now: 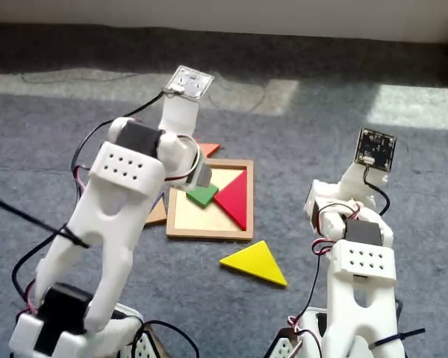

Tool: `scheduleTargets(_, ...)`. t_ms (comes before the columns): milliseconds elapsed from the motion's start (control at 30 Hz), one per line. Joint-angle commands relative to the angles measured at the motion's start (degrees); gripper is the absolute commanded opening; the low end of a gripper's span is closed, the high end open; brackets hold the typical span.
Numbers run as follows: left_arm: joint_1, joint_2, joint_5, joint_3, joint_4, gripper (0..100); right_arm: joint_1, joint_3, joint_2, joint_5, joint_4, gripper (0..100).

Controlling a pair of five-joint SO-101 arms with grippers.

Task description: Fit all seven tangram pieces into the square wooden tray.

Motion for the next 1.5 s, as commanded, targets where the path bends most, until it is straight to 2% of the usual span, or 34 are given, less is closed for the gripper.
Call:
scheduleTargets(0, -3.7, -10.5, -0.6, 8.1, -3.8, 25, -0.2, -0.7, -1.5, -0.4, -0.6, 0.7)
scheduleTargets(133, -9.7, -19.5, -0.6, 20.9, -11.3, 25, -1.5, -2.0, -1.6, -0.1, 3.4, 0.7)
scheduleTargets(333, -17.5, -30.8, -0.6, 36.6, -20.2, 25, -5.4, -9.8, -1.6, 6.4, 16.8, 0.7)
scheduleTargets(467, -20.6, -34.5, -0.6, 43.5, -24.4, 25, -11.6, -11.8, -1.5, 12.2, 22.8, 0.8)
scheduleTargets(533, -21.8, -35.0, -0.5, 46.0, -26.5, 25, -15.9, -11.7, -1.1, 13.6, 25.2, 4.1)
scheduleTargets(633, -22.4, -35.1, -0.3, 49.4, -29.5, 25, -22.7, -10.5, -0.8, 13.9, 27.0, 16.9)
scheduleTargets(733, -22.6, -35.1, -0.3, 50.9, -30.6, 25, -29.3, -6.1, -0.9, 14.2, 26.9, 30.0)
scheduleTargets(800, -22.6, -35.1, -0.5, 51.6, -30.6, 25, -34.5, -3.4, -0.9, 14.2, 26.2, 34.8)
scheduleTargets(967, -22.6, -35.1, -0.6, 52.5, -30.6, 25, -42.4, 1.5, -0.9, 18.1, 21.8, 35.7)
scheduleTargets(1233, -22.6, -35.1, -0.6, 52.5, -30.7, 25, -42.6, 5.6, -0.8, 23.8, 16.8, 35.7)
scheduleTargets(1467, -22.5, -35.1, -0.6, 52.5, -30.7, 25, -42.8, 5.3, 7.1, 23.9, 15.9, 35.7)
